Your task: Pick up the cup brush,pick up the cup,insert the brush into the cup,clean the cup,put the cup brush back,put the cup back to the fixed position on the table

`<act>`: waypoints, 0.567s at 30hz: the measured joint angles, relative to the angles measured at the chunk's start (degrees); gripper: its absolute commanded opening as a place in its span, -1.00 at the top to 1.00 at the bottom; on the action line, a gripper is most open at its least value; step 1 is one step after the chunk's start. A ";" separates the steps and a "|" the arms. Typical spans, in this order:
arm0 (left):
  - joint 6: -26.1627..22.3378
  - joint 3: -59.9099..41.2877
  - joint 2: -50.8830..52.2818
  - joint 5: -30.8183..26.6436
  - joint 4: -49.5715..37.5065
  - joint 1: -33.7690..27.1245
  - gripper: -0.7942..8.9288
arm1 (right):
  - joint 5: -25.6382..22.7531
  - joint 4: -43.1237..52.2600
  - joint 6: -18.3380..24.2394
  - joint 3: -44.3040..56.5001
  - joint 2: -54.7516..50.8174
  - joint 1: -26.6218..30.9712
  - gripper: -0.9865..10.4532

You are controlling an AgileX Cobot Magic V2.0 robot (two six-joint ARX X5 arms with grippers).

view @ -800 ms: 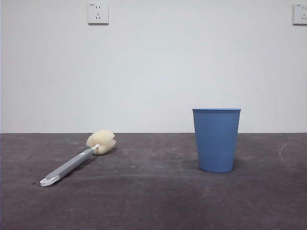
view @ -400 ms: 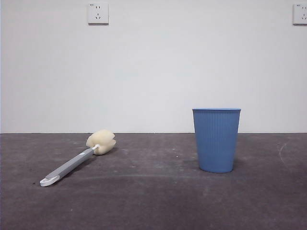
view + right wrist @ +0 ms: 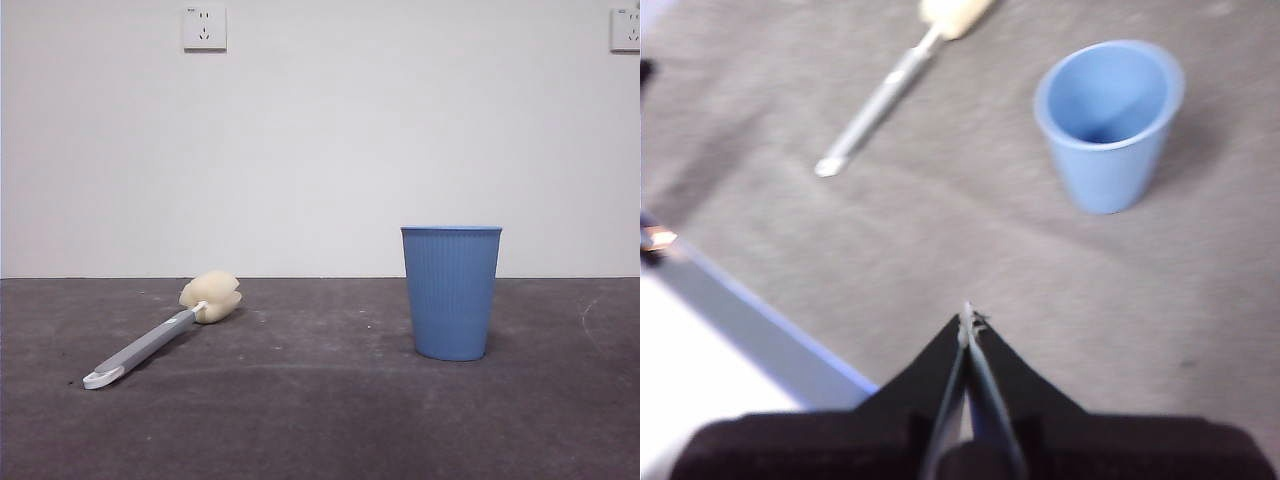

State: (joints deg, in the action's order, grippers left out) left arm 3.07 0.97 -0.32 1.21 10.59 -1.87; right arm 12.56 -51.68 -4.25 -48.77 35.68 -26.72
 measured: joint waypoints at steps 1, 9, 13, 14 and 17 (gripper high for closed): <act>0.00 0.00 0.02 0.00 0.02 0.00 0.84 | -1.07 0.00 0.35 0.00 -0.66 0.35 0.82; 0.00 0.00 0.02 0.02 0.00 0.00 0.84 | -4.28 2.75 5.16 0.02 -10.21 5.16 0.83; 0.00 0.00 0.02 0.02 0.00 0.00 0.84 | -5.27 12.39 7.19 2.10 -14.56 8.07 0.83; 0.00 0.00 0.02 0.02 0.00 0.00 0.84 | -5.29 15.08 7.41 3.52 -15.80 8.83 0.83; 0.00 0.00 0.00 0.02 0.00 0.00 0.84 | -5.29 22.51 7.76 9.33 -18.88 10.97 0.83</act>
State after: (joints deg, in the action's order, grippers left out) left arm 3.07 0.97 -0.32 1.23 10.59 -1.87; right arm 7.27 -29.17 3.51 -39.44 16.80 -15.75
